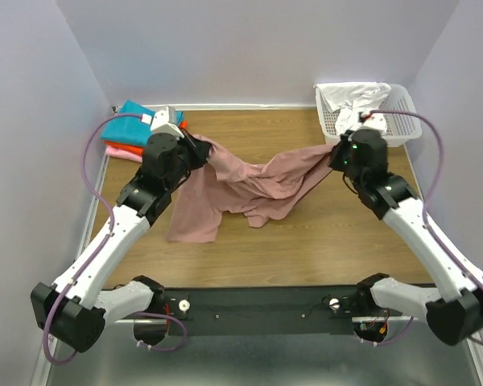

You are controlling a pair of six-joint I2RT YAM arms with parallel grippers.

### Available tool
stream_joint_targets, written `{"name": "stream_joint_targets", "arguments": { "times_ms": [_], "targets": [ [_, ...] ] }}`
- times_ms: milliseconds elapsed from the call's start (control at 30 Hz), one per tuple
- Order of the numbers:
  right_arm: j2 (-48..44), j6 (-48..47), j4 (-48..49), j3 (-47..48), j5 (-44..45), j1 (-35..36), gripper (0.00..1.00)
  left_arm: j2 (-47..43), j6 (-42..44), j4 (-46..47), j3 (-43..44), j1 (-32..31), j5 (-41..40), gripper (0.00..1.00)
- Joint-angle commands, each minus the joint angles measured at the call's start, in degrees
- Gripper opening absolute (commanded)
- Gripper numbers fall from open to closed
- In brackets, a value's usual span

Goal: Fold and stack the t-shirts
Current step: Flatten the tshirt out

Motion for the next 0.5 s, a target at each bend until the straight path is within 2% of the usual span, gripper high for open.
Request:
{"name": "stream_joint_targets", "arguments": {
  "times_ms": [0,200,300,467],
  "targets": [
    [-8.23,-3.29,-2.18,5.72,3.06,-0.13,0.01,-4.07,3.37,-1.27,8.51,0.38,-4.26,0.0],
    [-16.49,-5.22,-4.11,11.88,-1.16,-0.04,0.0,-10.4,5.74,-1.28,12.74,0.46,-6.2,0.0],
    [-17.47,-5.13,-4.56,13.46,0.77,-0.04,0.0,-11.98,6.44,-0.13,13.01,0.46,-7.51,0.0],
    [-14.32,-6.63,-4.56,14.87,6.91,-0.04,0.01,-5.94,8.12,0.31,16.08,1.51,-10.77,0.0]
  ]
}}
